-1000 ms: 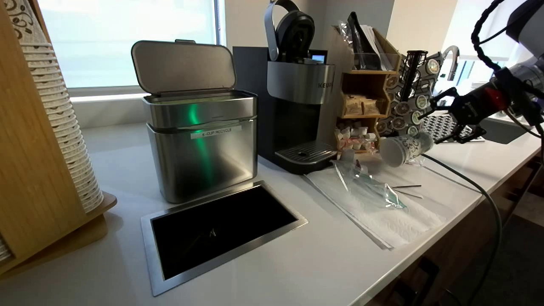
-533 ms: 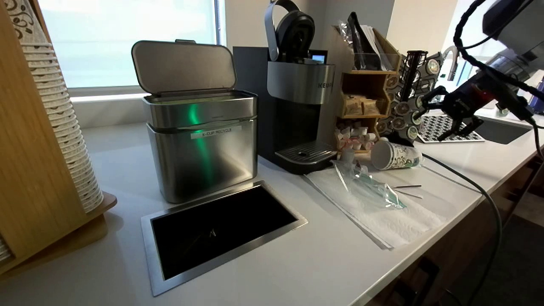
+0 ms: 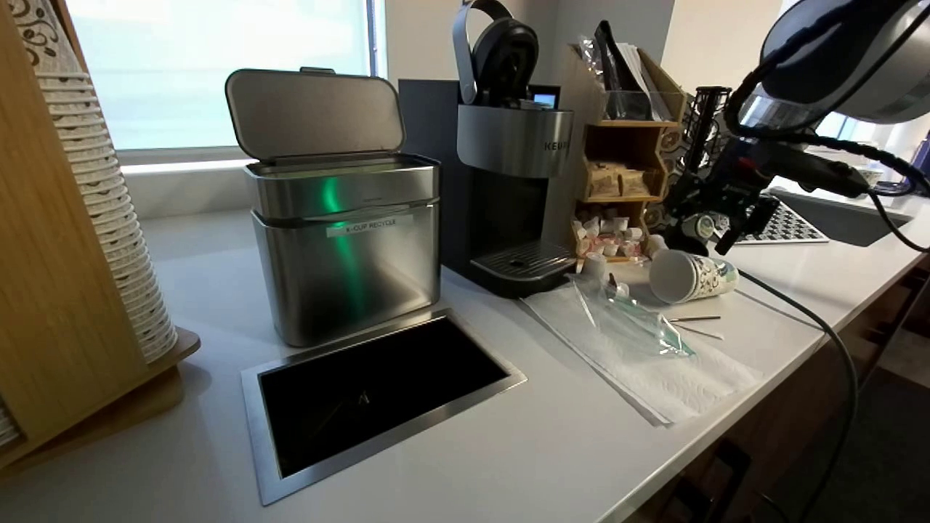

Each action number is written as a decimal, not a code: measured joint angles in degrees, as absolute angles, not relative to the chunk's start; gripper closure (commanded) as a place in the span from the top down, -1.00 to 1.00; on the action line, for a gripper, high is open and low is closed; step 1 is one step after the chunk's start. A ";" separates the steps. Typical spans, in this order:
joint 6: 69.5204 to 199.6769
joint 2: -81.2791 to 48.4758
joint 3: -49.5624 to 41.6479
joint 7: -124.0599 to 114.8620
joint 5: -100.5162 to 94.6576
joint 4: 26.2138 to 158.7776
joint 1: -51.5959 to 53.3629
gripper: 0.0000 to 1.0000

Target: Place the two stacked coffee cups upright then put one coffee pod inside the cups.

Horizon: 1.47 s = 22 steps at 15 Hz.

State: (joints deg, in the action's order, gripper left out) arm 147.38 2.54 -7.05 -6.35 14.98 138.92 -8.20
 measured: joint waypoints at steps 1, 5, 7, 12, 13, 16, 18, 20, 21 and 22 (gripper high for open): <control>147.41 2.68 -6.08 -9.32 10.27 139.63 -7.68 1.00; 145.22 4.73 -0.83 -20.05 -8.78 141.23 -9.38 1.00; 141.28 7.12 0.59 -24.61 -17.90 141.17 -9.78 1.00; 133.38 11.14 2.21 -30.84 -37.51 141.55 -9.69 1.00; 133.29 11.16 2.32 -31.56 -39.86 141.81 -9.70 1.00; 133.29 11.14 2.29 -31.80 -41.41 142.09 -9.63 1.00; 134.17 10.87 1.60 -30.22 -40.90 142.24 -9.14 1.00; 137.22 10.27 0.96 -28.44 -40.24 143.00 -8.49 1.00; 138.91 9.78 0.83 -27.38 -40.02 143.37 -8.14 1.00; 140.83 9.11 0.75 -26.15 -39.66 143.72 -7.83 1.00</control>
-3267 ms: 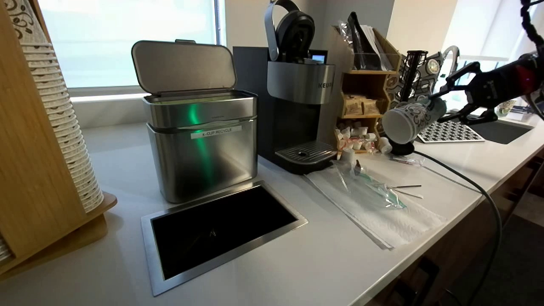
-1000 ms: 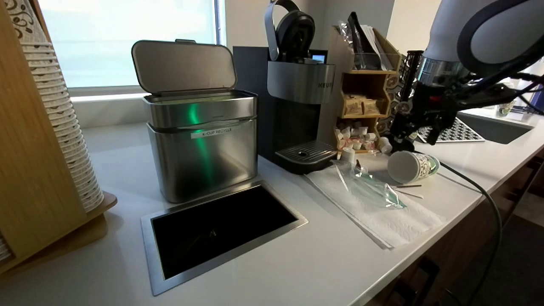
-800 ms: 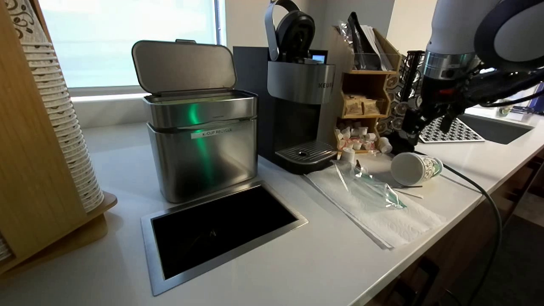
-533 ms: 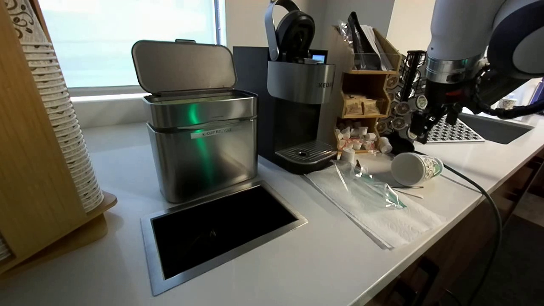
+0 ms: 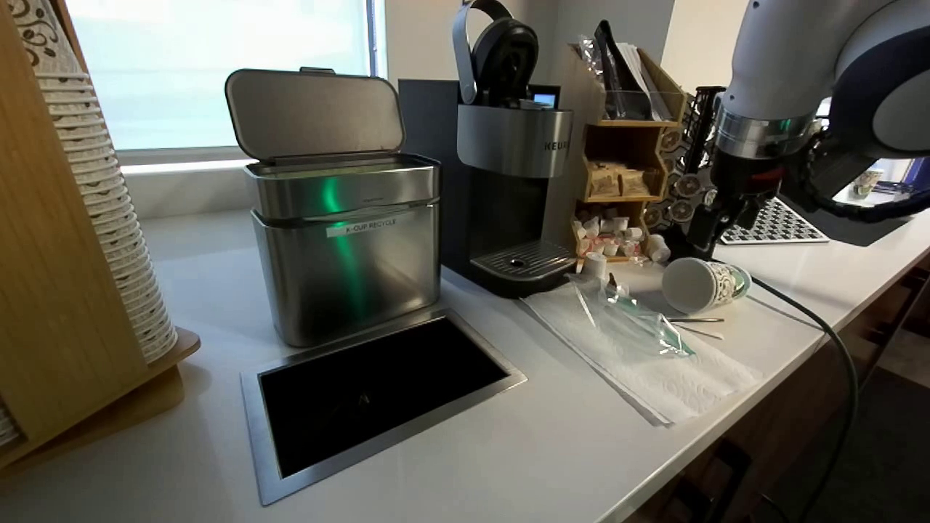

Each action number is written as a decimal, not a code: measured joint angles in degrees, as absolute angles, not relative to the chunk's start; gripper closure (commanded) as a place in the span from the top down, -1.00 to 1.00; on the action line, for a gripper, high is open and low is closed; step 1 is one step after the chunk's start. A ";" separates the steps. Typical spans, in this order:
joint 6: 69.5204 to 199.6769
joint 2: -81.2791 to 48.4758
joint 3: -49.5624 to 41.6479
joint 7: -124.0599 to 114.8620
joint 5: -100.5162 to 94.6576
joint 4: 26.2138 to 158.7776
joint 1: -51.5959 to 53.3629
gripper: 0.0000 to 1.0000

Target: Place the two stacked coffee cups upright then put one coffee pod inside the cups.

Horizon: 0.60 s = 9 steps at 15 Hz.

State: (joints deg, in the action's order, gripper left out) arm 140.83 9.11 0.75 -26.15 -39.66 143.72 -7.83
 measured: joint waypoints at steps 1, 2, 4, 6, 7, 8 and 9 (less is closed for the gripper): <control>142.80 8.20 0.69 -24.84 -39.58 144.01 -7.58 1.00; 144.22 7.16 0.66 -23.65 -39.75 144.07 -7.41 1.00; 145.24 4.95 0.67 -23.07 -42.64 143.63 -7.36 1.00; 145.24 2.89 0.57 -23.54 -47.01 142.59 -7.36 1.00; 144.88 1.94 0.46 -24.15 -49.38 141.93 -7.35 1.00; 144.21 1.13 0.32 -24.95 -51.65 141.22 -7.30 1.00; 143.34 0.46 0.12 -26.03 -54.21 140.57 -7.16 0.79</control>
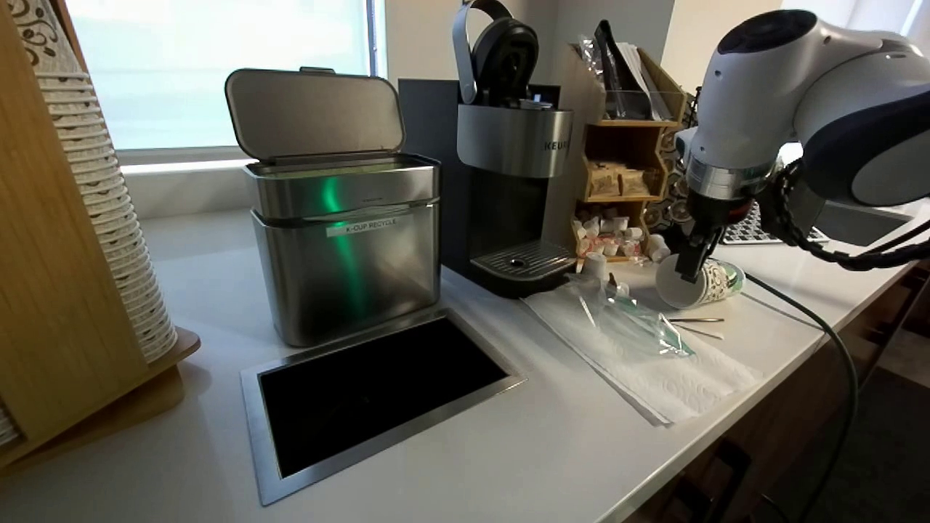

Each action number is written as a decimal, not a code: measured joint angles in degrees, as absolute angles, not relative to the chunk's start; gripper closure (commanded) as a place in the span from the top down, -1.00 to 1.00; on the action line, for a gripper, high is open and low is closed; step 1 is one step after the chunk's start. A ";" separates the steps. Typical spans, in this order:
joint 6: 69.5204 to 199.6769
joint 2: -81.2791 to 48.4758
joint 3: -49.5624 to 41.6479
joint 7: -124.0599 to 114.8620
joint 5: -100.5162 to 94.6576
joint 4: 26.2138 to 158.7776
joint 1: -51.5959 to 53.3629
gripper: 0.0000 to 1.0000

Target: Place the two stacked coffee cups upright then put one coffee pod inside the cups.

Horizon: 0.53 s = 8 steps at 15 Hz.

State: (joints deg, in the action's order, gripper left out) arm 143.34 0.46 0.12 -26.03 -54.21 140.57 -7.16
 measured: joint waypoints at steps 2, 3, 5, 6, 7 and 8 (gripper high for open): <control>141.02 -0.72 -0.32 -28.28 -58.84 139.28 -6.76 0.31; 139.85 -1.20 -0.49 -29.27 -60.76 138.77 -6.57 0.16; 137.56 -2.13 -0.75 -31.10 -63.87 137.85 -6.15 -0.16; 136.66 -2.48 -0.88 -31.78 -64.87 137.53 -5.90 -0.30; 135.75 -2.75 -0.95 -32.42 -65.61 137.22 -5.64 -0.48; 134.85 -2.93 -0.97 -32.81 -66.06 136.95 -5.36 -0.61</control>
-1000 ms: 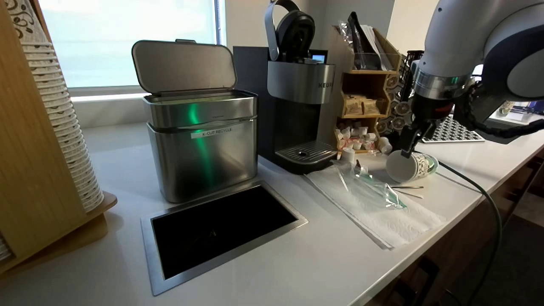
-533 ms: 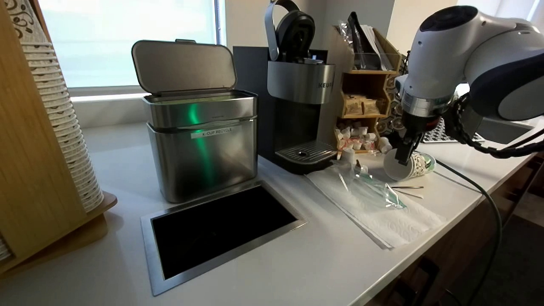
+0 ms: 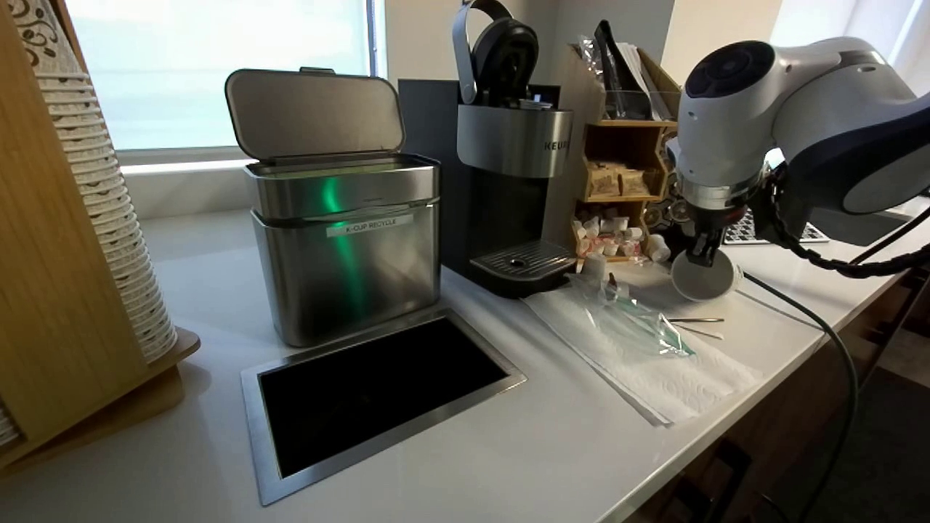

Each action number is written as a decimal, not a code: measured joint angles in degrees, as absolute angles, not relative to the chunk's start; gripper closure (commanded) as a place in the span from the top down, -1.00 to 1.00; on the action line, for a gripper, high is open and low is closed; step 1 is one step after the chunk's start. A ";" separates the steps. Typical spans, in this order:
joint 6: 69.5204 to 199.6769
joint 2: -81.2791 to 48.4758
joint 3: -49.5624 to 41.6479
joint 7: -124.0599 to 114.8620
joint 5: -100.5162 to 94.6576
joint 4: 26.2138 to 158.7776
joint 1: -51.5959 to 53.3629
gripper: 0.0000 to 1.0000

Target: Place the two stacked coffee cups upright then put one coffee pod inside the cups.

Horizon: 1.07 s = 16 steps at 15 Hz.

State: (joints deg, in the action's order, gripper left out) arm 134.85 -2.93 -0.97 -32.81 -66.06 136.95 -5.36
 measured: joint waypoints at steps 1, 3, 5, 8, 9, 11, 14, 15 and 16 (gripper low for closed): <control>134.04 -2.97 -0.96 -33.11 -66.34 136.71 -5.06 -0.75; 132.18 -2.76 -0.91 -33.78 -66.69 136.13 -4.21 -1.00; 130.92 -2.15 -0.81 -34.60 -66.70 135.47 -3.44 -1.00; 130.31 -0.41 -0.80 -36.06 -66.47 134.97 -2.95 -0.97; 130.31 0.39 -0.83 -36.73 -66.31 134.97 -2.95 -0.97; 130.84 2.35 -1.04 -38.38 -64.90 135.05 -2.96 -0.97; 134.00 7.31 -2.06 -39.01 -59.12 136.35 -3.02 -0.97; 135.32 9.70 -2.63 -39.00 -57.16 137.62 -3.18 -0.97; 136.79 12.34 -3.35 -38.96 -55.35 139.32 -3.44 -0.97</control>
State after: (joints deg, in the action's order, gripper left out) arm 136.79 12.34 -3.35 -38.96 -55.35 139.32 -3.44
